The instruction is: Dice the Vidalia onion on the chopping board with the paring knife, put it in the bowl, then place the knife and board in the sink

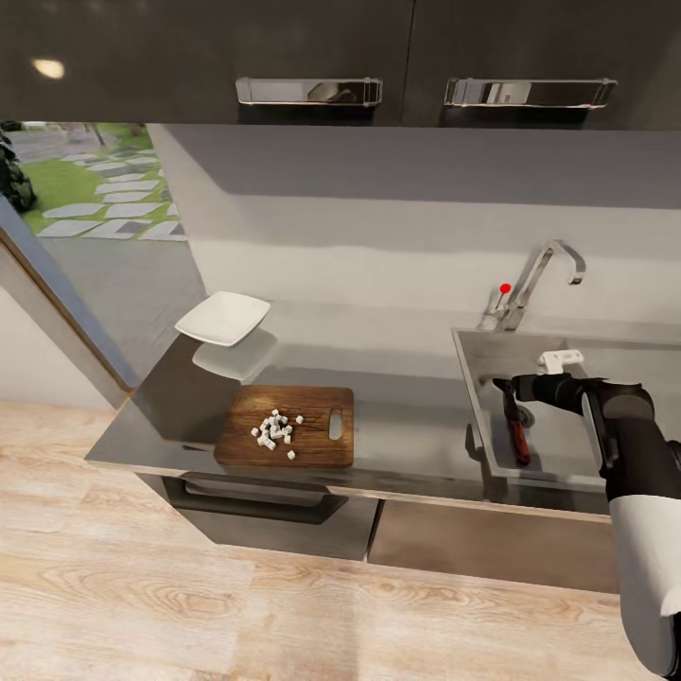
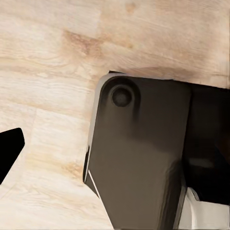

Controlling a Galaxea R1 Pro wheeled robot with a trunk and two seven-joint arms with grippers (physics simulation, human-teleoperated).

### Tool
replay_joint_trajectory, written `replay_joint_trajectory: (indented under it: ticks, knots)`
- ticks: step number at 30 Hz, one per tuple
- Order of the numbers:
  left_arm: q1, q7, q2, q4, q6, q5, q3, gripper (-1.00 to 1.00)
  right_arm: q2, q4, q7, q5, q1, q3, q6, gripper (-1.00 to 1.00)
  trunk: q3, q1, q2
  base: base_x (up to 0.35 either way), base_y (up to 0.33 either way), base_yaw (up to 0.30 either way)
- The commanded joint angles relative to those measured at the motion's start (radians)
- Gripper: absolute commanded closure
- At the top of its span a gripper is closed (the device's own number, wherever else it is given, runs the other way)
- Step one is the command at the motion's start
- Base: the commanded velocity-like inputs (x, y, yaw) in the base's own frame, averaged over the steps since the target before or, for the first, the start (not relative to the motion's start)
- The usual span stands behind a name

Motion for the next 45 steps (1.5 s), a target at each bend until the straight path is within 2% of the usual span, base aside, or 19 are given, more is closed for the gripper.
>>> replay_joint_trajectory:
  ticks: [1,5,10,11,14,16,19,23,31,45]
  knots:
    - [0.001,-0.004,0.001,-0.018,0.0,0.01,-0.003,-1.0,0.0,0.0,0.01,0.01,-0.001,-0.002,0.002,-1.0,-0.001,0.0,-0.002,0.0,0.0,0.0]
    - [0.002,-0.003,0.003,-0.138,0.002,0.01,-0.005,-1.0,0.001,0.002,0.009,0.01,-0.001,-0.002,0.002,-1.0,-0.001,0.0,-0.002,0.0,0.0,0.0]
    - [0.002,-0.003,0.005,-0.181,0.002,0.01,-0.006,-1.0,0.005,-0.015,0.012,0.007,-0.001,0.0,0.007,-1.0,-0.001,0.0,-0.002,0.0,0.0,0.0]
    - [0.002,-0.003,0.005,-0.184,0.002,0.01,-0.006,-1.0,0.013,-0.029,0.012,0.005,-0.001,0.001,0.008,-1.0,-0.001,0.0,-0.002,0.0,0.0,0.0]
    - [0.002,-0.003,0.005,-0.185,0.002,0.011,-0.006,-1.0,0.072,-0.059,0.011,0.008,-0.001,0.002,0.011,-1.0,-0.001,0.0,-0.002,0.0,0.0,0.0]
    - [0.002,-0.004,0.005,-0.181,0.002,0.011,-0.006,-1.0,0.125,-0.074,0.009,0.023,-0.001,0.002,0.012,-1.0,-0.001,0.0,-0.002,0.0,0.0,0.0]
    - [0.002,-0.005,0.005,-0.159,0.0,0.011,-0.006,-1.0,0.157,-0.082,0.009,0.079,-0.001,0.003,0.012,-1.0,-0.001,0.0,-0.002,0.0,0.0,0.0]
    - [0.002,-0.006,0.006,-0.136,-0.002,0.011,-0.005,-1.0,0.169,-0.085,0.01,0.109,-0.001,0.003,0.013,-1.0,-0.001,0.0,-0.002,-0.001,0.0,0.0]
    - [0.002,-0.006,0.005,-0.121,-0.003,0.011,-0.006,-1.0,0.183,-0.085,0.01,0.116,-0.001,0.002,0.013,-1.0,-0.001,0.0,-0.002,-0.121,0.095,0.0]
    - [0.002,-0.007,0.004,-0.107,-0.003,0.011,-0.005,-1.0,0.187,-0.085,0.01,0.117,-0.001,0.002,0.013,-1.0,-0.001,0.0,-0.002,-0.227,0.203,0.0]
